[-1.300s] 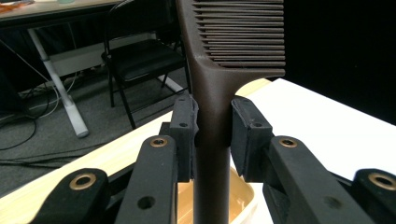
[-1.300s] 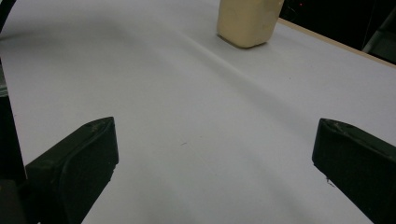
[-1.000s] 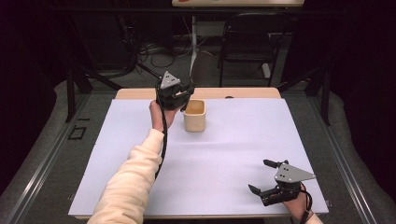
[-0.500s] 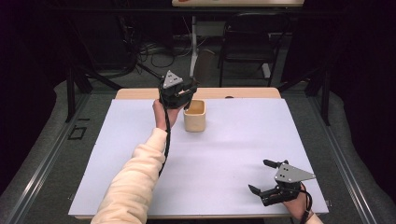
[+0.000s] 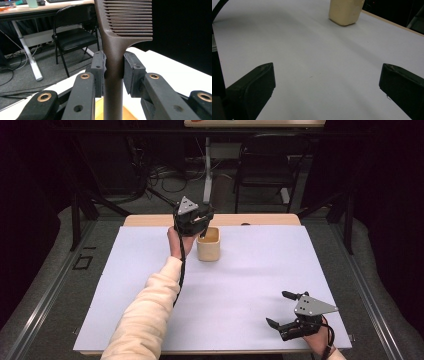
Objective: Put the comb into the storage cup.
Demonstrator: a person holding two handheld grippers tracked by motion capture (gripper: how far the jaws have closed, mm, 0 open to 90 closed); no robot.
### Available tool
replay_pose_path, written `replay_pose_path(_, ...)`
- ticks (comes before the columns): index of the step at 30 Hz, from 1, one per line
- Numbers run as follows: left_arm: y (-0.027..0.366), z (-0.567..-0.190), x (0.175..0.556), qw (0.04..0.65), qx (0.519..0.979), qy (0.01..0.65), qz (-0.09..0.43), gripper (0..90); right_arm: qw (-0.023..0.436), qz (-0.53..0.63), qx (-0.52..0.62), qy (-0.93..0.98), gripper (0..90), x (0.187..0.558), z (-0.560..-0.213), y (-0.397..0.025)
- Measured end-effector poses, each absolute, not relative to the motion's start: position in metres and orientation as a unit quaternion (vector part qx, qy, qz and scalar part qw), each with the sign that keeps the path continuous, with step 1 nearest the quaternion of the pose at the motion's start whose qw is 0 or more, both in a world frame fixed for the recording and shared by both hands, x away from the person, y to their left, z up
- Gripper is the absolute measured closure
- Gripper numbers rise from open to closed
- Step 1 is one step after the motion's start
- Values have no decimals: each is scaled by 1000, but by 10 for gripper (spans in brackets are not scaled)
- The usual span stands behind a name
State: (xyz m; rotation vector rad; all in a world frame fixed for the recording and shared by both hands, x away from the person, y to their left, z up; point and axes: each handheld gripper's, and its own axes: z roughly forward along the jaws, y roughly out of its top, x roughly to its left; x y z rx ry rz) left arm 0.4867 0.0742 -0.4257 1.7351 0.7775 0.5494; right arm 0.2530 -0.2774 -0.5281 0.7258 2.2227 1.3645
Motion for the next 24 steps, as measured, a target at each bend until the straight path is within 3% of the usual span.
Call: replay_pose_path(24,70,-440,496,548,735,335,219,721,216,495,262,800,0,253,-528,-278)
